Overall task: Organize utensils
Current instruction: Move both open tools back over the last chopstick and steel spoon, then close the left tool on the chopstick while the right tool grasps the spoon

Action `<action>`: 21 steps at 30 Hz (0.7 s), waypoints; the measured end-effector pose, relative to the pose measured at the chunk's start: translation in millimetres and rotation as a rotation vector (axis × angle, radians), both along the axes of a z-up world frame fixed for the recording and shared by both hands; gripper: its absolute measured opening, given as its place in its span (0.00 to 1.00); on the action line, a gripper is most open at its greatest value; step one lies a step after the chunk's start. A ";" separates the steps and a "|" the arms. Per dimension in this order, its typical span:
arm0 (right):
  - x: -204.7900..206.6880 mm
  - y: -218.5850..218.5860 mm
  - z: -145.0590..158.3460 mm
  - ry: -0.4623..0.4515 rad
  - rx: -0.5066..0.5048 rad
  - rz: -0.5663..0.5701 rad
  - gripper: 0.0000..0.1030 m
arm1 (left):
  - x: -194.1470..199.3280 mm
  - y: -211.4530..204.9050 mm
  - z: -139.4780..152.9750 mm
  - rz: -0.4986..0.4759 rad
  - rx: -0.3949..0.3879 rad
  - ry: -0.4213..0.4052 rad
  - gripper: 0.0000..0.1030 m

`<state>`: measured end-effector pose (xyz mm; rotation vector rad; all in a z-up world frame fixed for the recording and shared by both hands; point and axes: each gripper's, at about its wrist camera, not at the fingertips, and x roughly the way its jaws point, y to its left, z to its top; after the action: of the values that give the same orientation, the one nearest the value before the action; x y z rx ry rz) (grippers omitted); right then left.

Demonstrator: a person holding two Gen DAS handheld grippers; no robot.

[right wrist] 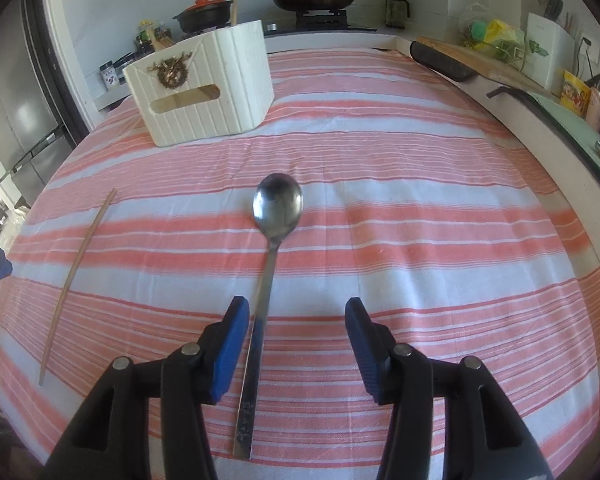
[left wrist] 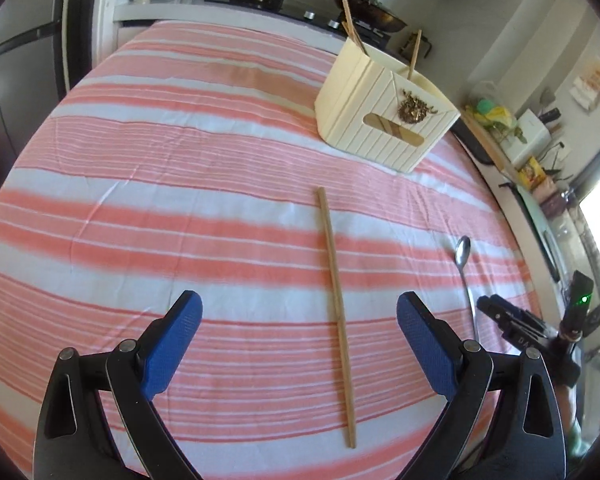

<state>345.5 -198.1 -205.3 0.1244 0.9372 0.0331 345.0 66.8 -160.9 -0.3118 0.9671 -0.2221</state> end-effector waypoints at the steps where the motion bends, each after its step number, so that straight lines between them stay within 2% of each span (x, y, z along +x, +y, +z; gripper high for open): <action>1: 2.4 -2.0 2.3 -0.002 0.009 -0.004 0.50 | 7.5 -5.9 -1.1 -0.006 0.025 -0.002 0.95; 5: 13.1 -0.2 7.6 -0.027 0.014 0.004 0.50 | 38.3 -37.1 -13.0 -0.046 0.117 0.015 0.95; 9: 27.6 4.6 2.7 -0.047 0.042 0.021 0.50 | 66.0 -66.2 -26.6 -0.070 0.287 0.002 0.91; 11: 38.0 6.2 -2.4 -0.044 0.039 0.019 0.50 | 76.6 -74.7 -34.9 -0.074 0.345 0.011 0.89; 14: 53.2 12.4 -8.0 -0.030 0.037 0.019 0.50 | 85.3 -76.1 -47.2 -0.072 0.378 0.047 0.82; 16: 62.5 20.7 -10.0 -0.015 -0.007 0.008 0.50 | 84.5 -74.7 -47.4 -0.061 0.369 0.027 0.79; 19: 74.4 31.7 -11.5 -0.007 -0.084 -0.022 0.50 | 82.0 -78.2 -46.1 -0.068 0.367 -0.002 0.64; 20: 77.1 33.7 -11.8 -0.008 -0.102 -0.031 0.49 | 81.2 -80.5 -45.2 -0.076 0.365 -0.013 0.54; 21: 79.6 35.3 -12.2 -0.012 -0.120 -0.038 0.47 | 79.4 -83.9 -43.3 -0.086 0.366 -0.026 0.37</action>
<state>425.1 -162.8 -217.5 0.0312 0.9226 -0.0578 424.3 -17.2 -204.2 0.0683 0.9755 -0.1233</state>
